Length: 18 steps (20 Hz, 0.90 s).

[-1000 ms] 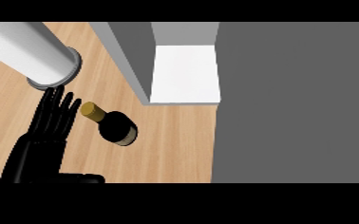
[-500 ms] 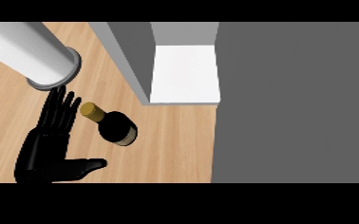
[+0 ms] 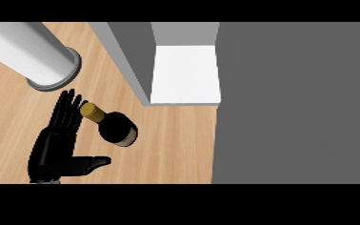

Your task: Pick up the wine, place it into the cabinet and close the cabinet

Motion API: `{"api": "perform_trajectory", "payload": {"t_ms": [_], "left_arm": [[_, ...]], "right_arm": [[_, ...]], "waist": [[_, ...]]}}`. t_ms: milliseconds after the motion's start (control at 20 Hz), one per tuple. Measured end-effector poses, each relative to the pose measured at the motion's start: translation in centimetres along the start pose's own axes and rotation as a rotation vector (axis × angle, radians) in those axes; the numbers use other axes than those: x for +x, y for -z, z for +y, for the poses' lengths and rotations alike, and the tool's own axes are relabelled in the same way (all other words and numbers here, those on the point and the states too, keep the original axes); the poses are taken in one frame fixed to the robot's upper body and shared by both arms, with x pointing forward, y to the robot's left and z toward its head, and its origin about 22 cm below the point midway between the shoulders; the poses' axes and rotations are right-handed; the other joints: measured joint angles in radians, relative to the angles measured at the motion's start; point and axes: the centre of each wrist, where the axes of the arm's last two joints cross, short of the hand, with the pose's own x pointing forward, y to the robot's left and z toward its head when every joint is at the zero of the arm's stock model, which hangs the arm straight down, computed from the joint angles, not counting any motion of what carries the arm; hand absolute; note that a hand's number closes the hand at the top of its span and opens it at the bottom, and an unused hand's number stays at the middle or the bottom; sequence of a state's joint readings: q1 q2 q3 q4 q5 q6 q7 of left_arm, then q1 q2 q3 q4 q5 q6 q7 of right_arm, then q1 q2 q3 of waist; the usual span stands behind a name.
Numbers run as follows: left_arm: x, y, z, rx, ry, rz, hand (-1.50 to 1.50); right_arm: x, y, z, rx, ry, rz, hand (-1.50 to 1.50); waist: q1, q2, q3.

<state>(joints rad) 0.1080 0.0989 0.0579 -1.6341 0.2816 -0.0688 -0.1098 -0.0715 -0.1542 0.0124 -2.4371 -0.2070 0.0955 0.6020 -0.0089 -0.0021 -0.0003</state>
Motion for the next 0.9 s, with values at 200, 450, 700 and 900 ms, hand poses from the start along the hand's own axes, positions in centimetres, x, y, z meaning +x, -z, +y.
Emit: {"api": "perform_trajectory", "payload": {"t_ms": [200, 450, 700, 900], "left_arm": [[-1.9, 0.2, -0.2, -0.024, -0.016, 0.006, -1.5], [-3.3, 0.5, 0.0, -0.026, -0.032, 0.011, -1.5], [-4.9, 0.6, 0.8, -0.027, -0.029, 0.015, -1.5], [-5.9, 0.8, 0.8, -0.031, -0.025, 0.02, -1.5]], "right_arm": [[0.2, 0.3, -0.3, -0.001, -0.016, -0.008, -1.5], [0.1, 0.0, -0.5, -0.008, -0.021, -0.007, -1.5], [0.1, 0.3, -0.1, 0.008, -0.006, -0.011, -1.5], [0.1, 0.2, -0.3, 0.006, -0.008, -0.006, -1.5]], "waist": [[0.0, 0.0, 0.0], [0.0, 0.0, 0.0], [0.001, 0.001, 0.0], [0.0, 0.001, 0.0]]}}
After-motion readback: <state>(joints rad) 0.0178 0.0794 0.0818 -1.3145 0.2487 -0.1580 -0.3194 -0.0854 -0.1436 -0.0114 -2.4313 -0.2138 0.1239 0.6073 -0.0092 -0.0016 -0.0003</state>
